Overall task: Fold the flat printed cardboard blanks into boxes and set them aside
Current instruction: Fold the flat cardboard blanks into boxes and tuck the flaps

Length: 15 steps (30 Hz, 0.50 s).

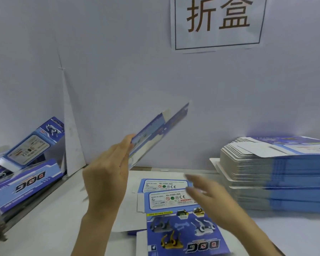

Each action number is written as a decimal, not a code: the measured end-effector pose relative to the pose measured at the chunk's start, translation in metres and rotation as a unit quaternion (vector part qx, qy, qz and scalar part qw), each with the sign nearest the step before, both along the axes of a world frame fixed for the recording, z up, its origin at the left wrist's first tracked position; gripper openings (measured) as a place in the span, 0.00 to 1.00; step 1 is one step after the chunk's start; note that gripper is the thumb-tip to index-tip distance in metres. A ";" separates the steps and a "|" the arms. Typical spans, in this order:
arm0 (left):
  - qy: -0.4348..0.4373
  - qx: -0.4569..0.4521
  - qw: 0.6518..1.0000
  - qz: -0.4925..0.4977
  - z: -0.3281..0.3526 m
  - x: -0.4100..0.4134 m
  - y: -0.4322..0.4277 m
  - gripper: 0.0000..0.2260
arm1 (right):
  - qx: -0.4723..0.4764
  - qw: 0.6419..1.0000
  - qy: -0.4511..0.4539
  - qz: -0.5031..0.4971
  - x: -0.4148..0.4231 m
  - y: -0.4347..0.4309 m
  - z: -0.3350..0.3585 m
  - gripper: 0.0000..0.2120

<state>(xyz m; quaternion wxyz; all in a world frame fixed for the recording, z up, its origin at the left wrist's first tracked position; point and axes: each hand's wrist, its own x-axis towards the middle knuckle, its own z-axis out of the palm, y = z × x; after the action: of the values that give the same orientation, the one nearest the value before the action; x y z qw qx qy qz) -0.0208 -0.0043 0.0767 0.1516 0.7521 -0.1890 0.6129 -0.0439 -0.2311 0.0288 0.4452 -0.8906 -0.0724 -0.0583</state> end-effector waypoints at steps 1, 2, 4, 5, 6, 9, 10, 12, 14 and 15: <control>-0.006 -0.003 1.000 -0.011 -0.001 0.000 -0.002 0.19 | -0.064 0.995 0.067 0.039 0.002 0.001 -0.008 0.18; -0.010 -0.011 1.000 -0.025 -0.002 -0.001 -0.003 0.22 | -0.128 0.981 0.130 0.073 0.004 0.004 -0.017 0.17; -0.018 -0.038 0.998 -0.050 -0.004 -0.002 -0.006 0.22 | -0.205 0.954 0.187 0.110 0.008 0.011 -0.032 0.15; -0.022 -0.051 0.997 -0.062 -0.005 -0.002 -0.007 0.20 | -0.204 0.955 0.190 0.103 0.011 0.013 -0.038 0.15; -0.024 -0.061 0.995 -0.071 -0.005 -0.002 -0.008 0.19 | -0.186 0.961 0.187 0.089 0.012 0.014 -0.042 0.15; -0.016 -0.117 0.986 -0.122 -0.003 -0.004 -0.011 0.20 | -0.116 0.977 0.170 0.048 0.013 0.008 -0.045 0.23; -0.003 -0.164 0.974 -0.156 -0.002 -0.006 -0.012 0.19 | -0.081 0.986 0.143 0.023 0.013 0.003 -0.041 0.25; 0.040 -0.280 0.929 -0.238 0.001 -0.011 -0.014 0.14 | 0.047 0.998 0.036 -0.029 0.012 -0.006 -0.021 0.27; 0.103 -0.368 0.873 -0.304 0.002 -0.013 -0.020 0.11 | 0.214 0.974 -0.058 -0.050 0.003 -0.011 0.008 0.23; 0.134 -0.394 0.848 -0.328 0.003 -0.014 -0.023 0.10 | 0.280 0.955 -0.084 -0.041 -0.003 -0.012 0.020 0.18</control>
<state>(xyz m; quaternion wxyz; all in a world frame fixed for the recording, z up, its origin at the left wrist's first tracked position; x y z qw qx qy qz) -0.0349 -0.0275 0.0798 0.6511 0.5980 -0.1452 0.4442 -0.0469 -0.2435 0.0486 0.6663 -0.7242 -0.0539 -0.1694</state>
